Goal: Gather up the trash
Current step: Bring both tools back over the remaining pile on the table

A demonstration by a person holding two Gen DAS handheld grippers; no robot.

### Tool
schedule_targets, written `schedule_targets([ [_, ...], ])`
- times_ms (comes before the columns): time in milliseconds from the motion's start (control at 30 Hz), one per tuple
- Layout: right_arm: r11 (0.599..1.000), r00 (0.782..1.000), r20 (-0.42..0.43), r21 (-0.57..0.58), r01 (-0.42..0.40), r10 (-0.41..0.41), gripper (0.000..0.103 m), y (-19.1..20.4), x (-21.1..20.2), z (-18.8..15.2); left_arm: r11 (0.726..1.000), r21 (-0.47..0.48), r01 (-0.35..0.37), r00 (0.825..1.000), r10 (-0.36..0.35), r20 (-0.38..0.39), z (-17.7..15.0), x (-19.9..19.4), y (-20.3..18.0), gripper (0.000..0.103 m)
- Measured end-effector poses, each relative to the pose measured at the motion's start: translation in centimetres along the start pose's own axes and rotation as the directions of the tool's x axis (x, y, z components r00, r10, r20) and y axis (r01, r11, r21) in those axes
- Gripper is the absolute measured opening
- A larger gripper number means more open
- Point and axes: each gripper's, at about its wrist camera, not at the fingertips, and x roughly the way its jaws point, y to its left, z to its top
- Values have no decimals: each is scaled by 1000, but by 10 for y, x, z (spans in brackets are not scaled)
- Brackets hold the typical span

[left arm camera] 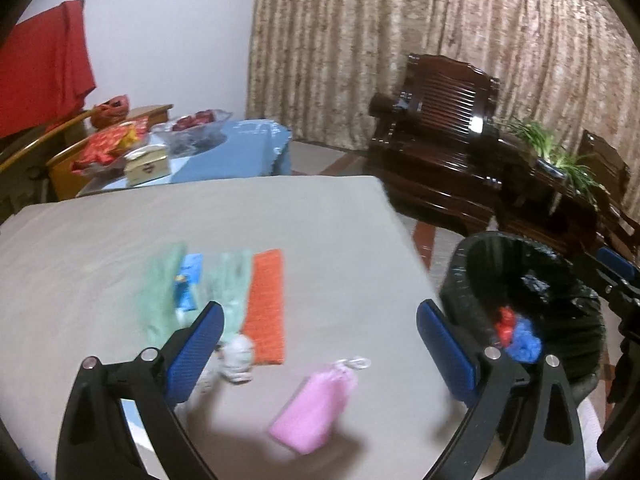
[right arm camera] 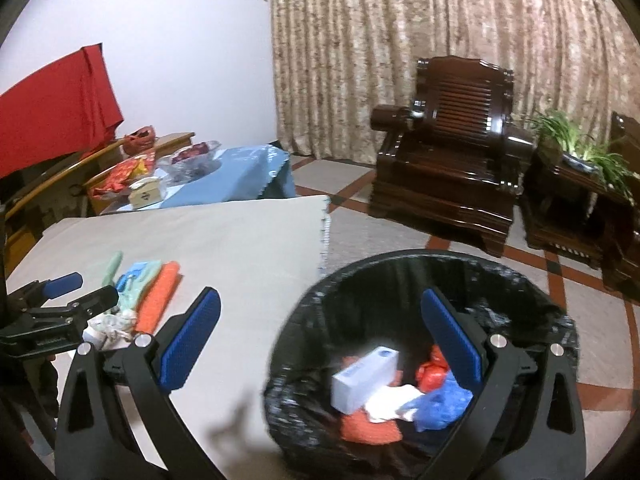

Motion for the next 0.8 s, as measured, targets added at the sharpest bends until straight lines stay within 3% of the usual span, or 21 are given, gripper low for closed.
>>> schedule_targets([
  [500,988,991,-53,-88,-130,126,98,83,24,-15,992,-57,-115,992,112,-52,-37,-6,77,94],
  [800,969,976,-112,-138,-202,188,98,128,41,-39,987,-77,-145,986,137,-96,-61,-1,108,94],
])
